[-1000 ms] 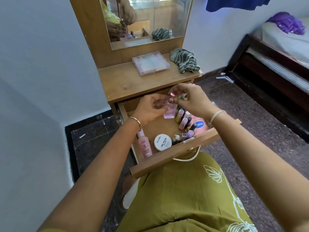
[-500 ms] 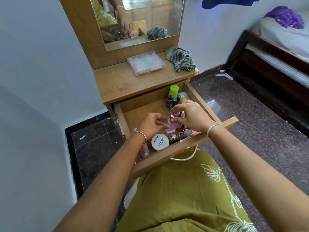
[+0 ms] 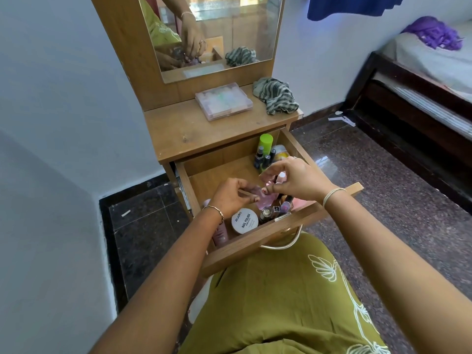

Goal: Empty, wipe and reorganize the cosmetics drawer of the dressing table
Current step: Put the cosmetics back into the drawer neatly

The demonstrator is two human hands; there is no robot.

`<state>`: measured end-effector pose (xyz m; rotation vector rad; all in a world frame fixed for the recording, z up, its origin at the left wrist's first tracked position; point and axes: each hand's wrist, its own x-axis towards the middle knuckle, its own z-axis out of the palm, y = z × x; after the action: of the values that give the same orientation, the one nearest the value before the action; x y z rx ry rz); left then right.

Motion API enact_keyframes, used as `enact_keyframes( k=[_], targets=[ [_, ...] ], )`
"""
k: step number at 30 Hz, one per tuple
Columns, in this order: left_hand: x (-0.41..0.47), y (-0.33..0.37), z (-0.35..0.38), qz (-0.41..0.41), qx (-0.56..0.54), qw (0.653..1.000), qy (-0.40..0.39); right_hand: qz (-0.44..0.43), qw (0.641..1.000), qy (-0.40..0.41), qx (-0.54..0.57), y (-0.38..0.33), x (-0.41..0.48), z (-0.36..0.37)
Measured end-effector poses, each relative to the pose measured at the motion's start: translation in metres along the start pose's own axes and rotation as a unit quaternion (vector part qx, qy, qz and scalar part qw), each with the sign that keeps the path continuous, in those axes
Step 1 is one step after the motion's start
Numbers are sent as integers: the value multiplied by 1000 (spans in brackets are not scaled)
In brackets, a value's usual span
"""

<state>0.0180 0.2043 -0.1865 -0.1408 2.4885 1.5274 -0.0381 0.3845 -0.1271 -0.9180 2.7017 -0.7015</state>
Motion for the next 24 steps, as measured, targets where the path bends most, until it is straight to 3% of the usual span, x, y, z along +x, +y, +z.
enact_keyframes(
  k=[7, 16, 19, 24],
  targets=[
    [-2, 11, -20, 6, -67, 996, 53, -5, 999, 0, 53, 1, 21, -6],
    [30, 56, -77, 102, -43, 943, 314, 50, 984, 160, 68, -9, 90, -24],
    [48, 64, -92, 74, -9, 927, 367, 85, 984, 150, 47, -9, 116, -27],
    [73, 58, -98, -51, 64, 945, 317, 110, 985, 118, 55, -14, 145, -23]
  ],
)
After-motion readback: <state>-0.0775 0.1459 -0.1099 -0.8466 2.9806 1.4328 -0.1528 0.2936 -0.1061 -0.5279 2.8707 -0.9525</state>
